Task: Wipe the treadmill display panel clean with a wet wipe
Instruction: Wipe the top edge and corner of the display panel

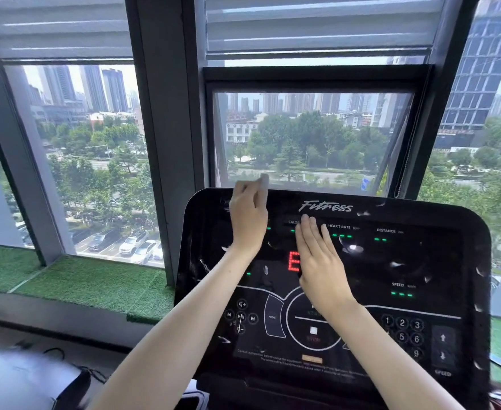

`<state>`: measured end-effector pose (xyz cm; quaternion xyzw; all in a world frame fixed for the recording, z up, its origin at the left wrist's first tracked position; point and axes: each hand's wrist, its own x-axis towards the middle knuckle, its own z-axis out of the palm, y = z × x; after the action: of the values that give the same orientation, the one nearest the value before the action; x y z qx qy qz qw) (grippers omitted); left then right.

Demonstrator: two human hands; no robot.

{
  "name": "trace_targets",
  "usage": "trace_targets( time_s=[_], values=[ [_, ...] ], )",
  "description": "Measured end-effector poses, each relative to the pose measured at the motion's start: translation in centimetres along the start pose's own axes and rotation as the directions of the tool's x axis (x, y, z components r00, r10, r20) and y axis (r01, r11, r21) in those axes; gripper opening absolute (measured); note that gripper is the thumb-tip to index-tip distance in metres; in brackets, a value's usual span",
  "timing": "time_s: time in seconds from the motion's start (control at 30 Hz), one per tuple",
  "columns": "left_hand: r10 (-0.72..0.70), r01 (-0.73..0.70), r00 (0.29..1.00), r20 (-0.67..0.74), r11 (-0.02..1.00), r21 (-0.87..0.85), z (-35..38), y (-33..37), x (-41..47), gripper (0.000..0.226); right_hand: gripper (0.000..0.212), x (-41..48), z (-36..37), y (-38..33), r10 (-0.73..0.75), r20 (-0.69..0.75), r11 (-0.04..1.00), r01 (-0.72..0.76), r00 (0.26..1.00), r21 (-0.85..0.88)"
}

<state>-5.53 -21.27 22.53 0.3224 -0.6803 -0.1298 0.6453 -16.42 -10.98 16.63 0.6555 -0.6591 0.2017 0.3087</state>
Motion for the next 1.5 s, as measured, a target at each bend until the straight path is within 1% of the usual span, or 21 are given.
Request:
trace_targets(
  time_s=[0.07,0.13,0.17,0.27,0.33,0.4,0.43,0.5,0.57,0.67,0.7,0.8,0.97,1.07,1.13,1.2,1.27,1.3,1.4,1.43,1.5],
  values=[
    [0.115,-0.125,0.984,0.139,0.990,0.066,0.3,0.6,-0.7,0.021,0.088,0.0,0.0,-0.1,0.003,-0.005,1.000,-0.003,1.000,0.002],
    [0.284,-0.324,0.881,0.380,0.945,0.046,0.5,0.7,-1.2,0.024,0.087,0.0,0.0,0.0,-0.003,-0.004,1.000,0.003,1.000,-0.012],
    [0.274,-0.316,0.877,0.395,0.948,0.044,0.4,0.7,-0.7,0.022,0.087,0.0,0.0,0.1,-0.003,-0.003,1.000,0.003,1.000,-0.020],
    [0.101,-0.105,0.987,0.128,0.994,0.025,0.4,0.4,0.2,0.021,0.088,0.0,0.0,0.0,-0.003,0.000,1.000,0.003,1.000,-0.025],
    [0.179,-0.200,0.959,0.220,0.977,0.075,0.6,1.1,-0.6,0.020,0.089,0.0,-0.1,0.0,-0.002,0.000,1.000,0.002,1.000,-0.026],
    [0.320,-0.370,0.855,0.407,0.928,0.049,0.6,1.2,-1.4,0.025,0.089,0.0,-0.3,0.1,-0.009,0.008,0.999,0.009,1.000,-0.033],
    [0.291,-0.344,0.861,0.417,0.938,0.054,0.5,1.1,-1.0,0.025,0.090,0.1,-0.3,0.1,-0.011,0.015,0.999,0.011,1.000,-0.038],
    [0.149,-0.160,0.966,0.211,0.987,0.035,0.3,0.6,-0.1,0.022,0.095,0.1,-0.4,0.1,-0.006,0.035,0.999,0.007,0.999,-0.040],
    [0.081,-0.081,0.991,0.107,0.997,-0.006,0.4,0.8,-0.1,0.023,0.095,0.1,-0.4,0.0,-0.009,0.044,0.999,0.011,0.999,-0.038],
    [0.279,-0.303,0.885,0.372,0.953,0.006,0.4,1.2,-1.2,0.023,0.082,0.2,-0.8,0.3,-0.050,0.029,0.997,0.052,0.998,-0.056],
    [0.254,-0.278,0.891,0.375,0.960,0.011,0.2,1.0,-0.7,0.023,0.082,0.2,-1.1,0.5,-0.064,0.033,0.996,0.066,0.997,-0.065],
    [0.000,0.003,0.998,0.057,0.999,-0.044,-0.4,0.0,0.4,0.025,0.087,0.3,-1.7,0.8,-0.083,0.079,0.994,0.088,0.993,-0.068],
    [0.233,-0.276,0.878,0.419,0.960,0.044,0.0,1.1,-0.9,0.025,0.082,-0.1,-2.3,1.3,-0.067,0.049,0.997,0.068,0.997,-0.023],
    [-0.036,0.038,0.996,0.083,0.999,-0.024,-0.6,0.6,0.4,0.030,0.081,-1.0,-2.9,2.6,0.040,-0.008,0.999,-0.040,0.999,0.009],
    [-0.138,0.137,0.990,-0.023,0.989,-0.048,-0.6,1.2,0.0,0.031,0.081,-1.7,-3.1,3.4,0.097,-0.015,0.995,-0.097,0.995,0.011],
    [0.035,-0.045,0.980,0.193,0.998,0.047,0.5,1.8,-1.1,0.026,0.083,-2.4,-3.1,4.4,0.122,-0.002,0.992,-0.122,0.993,-0.009],
    [0.196,-0.239,0.899,0.392,0.969,0.062,0.8,1.9,-1.4,0.023,0.086,-2.9,-3.1,5.5,0.135,0.013,0.991,-0.135,0.991,-0.026],
    [0.185,-0.226,0.909,0.373,0.972,0.069,1.0,1.4,-0.8,0.024,0.087,-3.2,-3.2,5.9,0.140,0.018,0.990,-0.139,0.990,-0.033],
    [-0.096,0.096,0.995,-0.028,0.995,0.003,0.8,1.4,-0.1,0.026,0.089,-3.5,-3.0,6.8,0.144,0.048,0.988,-0.141,0.988,-0.065],
    [-0.105,0.106,0.993,-0.046,0.994,0.006,1.0,1.8,-0.4,0.024,0.090,-3.6,-2.9,6.8,0.137,0.061,0.988,-0.132,0.989,-0.077],
    [0.092,-0.109,0.979,0.183,0.991,0.081,2.2,2.6,-1.7,0.021,0.094,-3.6,-2.7,6.8,0.124,0.077,0.989,-0.117,0.989,-0.094]
  ],
)
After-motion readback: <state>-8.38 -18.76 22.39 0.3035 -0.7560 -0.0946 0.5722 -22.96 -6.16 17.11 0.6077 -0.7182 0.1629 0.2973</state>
